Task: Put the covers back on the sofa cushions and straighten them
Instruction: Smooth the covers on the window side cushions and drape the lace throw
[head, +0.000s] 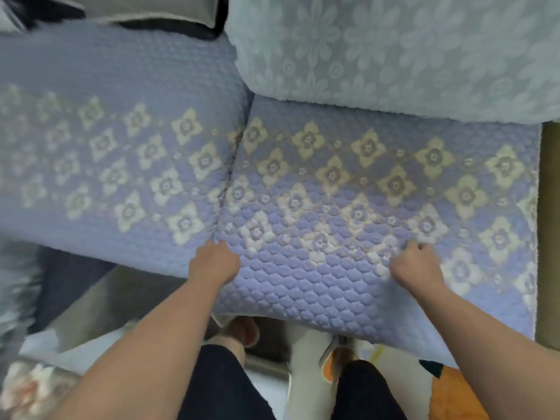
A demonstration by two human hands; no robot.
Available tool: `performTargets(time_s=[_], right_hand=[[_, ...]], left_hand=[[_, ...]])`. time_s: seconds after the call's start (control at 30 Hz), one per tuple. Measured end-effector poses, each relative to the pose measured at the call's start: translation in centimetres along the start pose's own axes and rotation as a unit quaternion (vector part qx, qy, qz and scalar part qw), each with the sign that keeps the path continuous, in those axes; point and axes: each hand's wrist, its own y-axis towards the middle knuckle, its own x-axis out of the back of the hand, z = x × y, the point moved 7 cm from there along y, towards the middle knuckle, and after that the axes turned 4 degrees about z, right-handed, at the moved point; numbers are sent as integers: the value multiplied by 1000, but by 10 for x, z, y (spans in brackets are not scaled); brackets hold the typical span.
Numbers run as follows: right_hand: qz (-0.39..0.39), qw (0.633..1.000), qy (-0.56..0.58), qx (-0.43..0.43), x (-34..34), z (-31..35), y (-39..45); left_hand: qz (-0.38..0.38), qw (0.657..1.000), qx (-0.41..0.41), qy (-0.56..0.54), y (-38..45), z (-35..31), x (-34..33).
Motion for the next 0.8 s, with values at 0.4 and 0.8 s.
performTargets(time_s=[0.4, 0.8], right_hand=[[-115, 925, -131, 337, -148, 492, -46], [-132, 923, -246, 265, -166, 652, 26]], left_hand=[[-193, 980, -53, -11, 190, 261, 205], [-196, 976, -81, 52, 320, 384, 279]])
